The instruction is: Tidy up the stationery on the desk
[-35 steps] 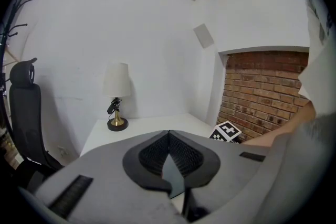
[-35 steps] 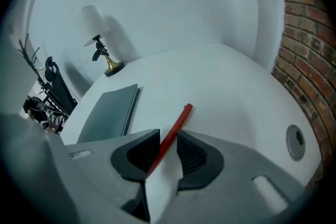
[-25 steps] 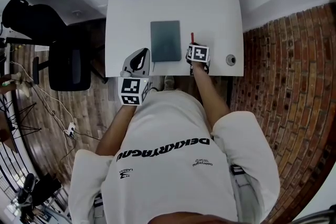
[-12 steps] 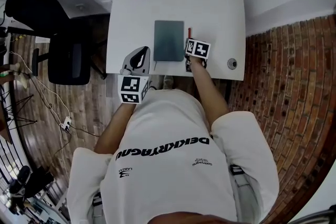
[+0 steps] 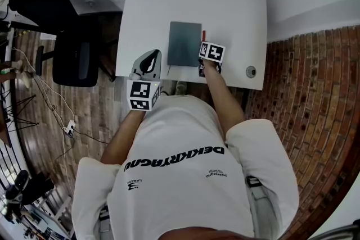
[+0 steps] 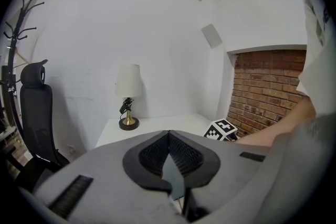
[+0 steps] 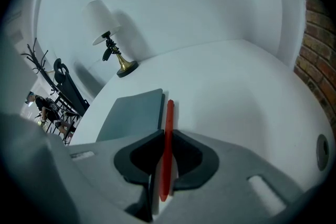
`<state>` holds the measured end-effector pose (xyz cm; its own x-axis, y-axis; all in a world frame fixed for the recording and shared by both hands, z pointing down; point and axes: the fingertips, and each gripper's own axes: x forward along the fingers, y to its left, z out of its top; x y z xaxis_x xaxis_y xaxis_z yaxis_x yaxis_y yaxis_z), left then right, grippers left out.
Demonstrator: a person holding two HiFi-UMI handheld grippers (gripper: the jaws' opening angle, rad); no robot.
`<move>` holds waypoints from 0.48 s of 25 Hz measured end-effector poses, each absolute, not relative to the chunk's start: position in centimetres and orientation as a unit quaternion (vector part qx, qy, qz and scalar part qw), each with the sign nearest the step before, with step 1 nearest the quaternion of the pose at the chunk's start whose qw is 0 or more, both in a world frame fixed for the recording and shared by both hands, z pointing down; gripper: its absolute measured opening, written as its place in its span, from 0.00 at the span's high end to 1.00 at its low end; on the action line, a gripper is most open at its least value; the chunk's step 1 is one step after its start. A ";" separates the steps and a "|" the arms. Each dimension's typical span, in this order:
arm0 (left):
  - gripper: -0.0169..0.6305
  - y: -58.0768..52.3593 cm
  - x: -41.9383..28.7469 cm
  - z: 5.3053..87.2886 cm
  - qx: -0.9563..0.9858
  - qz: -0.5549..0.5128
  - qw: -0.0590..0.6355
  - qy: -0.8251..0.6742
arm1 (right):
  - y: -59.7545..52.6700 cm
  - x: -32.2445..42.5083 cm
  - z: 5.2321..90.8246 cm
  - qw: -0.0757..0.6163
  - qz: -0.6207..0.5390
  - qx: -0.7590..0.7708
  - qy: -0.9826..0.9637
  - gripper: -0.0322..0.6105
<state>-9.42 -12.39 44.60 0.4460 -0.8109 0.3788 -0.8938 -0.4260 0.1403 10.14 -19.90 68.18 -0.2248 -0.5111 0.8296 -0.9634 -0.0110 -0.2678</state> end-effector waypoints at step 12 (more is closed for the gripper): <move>0.98 -12.3 -9.2 44.5 0.839 0.126 0.161 -0.504 | -20.1 10.6 65.1 0.239 0.400 0.579 -0.669 0.83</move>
<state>-9.15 -12.34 44.52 0.4593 -0.8055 0.3744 -0.8869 -0.4391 0.1435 10.62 -20.10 65.14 -0.2145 -0.5838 0.7830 -0.9661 0.0089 -0.2580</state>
